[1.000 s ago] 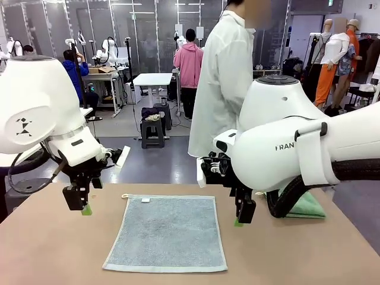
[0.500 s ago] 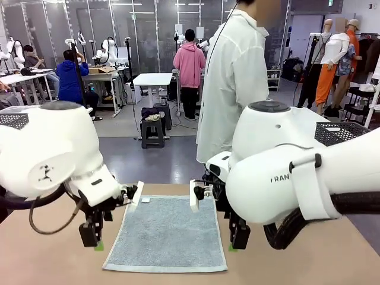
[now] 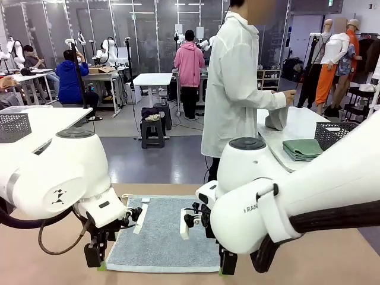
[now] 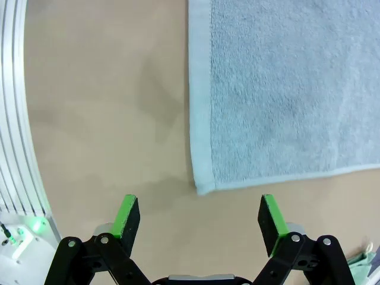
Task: Fold the towels and place them in the basket.
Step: When a person lays out a Towel with hook on the table, fold it in half twice.
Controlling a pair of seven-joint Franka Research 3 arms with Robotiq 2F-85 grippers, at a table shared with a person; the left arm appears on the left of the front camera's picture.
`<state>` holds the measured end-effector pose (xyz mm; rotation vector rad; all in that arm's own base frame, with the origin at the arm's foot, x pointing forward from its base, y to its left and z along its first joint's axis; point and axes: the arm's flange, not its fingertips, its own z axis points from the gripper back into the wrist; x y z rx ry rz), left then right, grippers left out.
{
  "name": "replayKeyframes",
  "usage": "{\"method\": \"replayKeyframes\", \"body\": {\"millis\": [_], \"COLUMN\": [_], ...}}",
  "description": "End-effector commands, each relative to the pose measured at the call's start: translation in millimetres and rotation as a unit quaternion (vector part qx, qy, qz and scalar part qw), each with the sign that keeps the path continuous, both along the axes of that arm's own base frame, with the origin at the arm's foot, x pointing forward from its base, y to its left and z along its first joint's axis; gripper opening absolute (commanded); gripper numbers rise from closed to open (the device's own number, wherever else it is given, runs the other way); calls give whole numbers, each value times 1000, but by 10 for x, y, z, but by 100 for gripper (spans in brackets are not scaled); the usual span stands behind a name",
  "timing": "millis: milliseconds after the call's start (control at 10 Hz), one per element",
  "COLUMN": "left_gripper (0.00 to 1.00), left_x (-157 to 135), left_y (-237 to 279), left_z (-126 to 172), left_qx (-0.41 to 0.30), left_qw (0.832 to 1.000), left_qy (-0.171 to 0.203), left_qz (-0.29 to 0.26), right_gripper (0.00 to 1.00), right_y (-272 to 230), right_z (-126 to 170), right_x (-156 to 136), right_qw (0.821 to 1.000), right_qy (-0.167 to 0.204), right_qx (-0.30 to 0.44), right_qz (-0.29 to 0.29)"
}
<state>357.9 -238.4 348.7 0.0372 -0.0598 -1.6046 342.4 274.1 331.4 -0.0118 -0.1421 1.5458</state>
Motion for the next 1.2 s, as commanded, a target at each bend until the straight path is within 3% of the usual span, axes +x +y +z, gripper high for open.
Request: {"method": "replayKeyframes", "body": {"millis": [0,300,1100], "left_gripper": [96,96,96], "left_x": [13,59,113], "left_y": [-30,-5,66], "left_z": [-170,-371,-554], "left_qx": [-9,-19,-13], "left_qw": [1000,1000,1000], "left_qy": [-7,-11,-1], "left_qz": [2,6,12], "right_gripper": [100,100,100], "right_y": [129,142,32], "right_z": [-88,-200,-378], "right_x": [74,104,194], "right_qw": [1000,1000,999], "right_qy": [-8,-4,20], "right_qx": [-1,-9,-33], "right_qz": [-14,-20,-19]}}
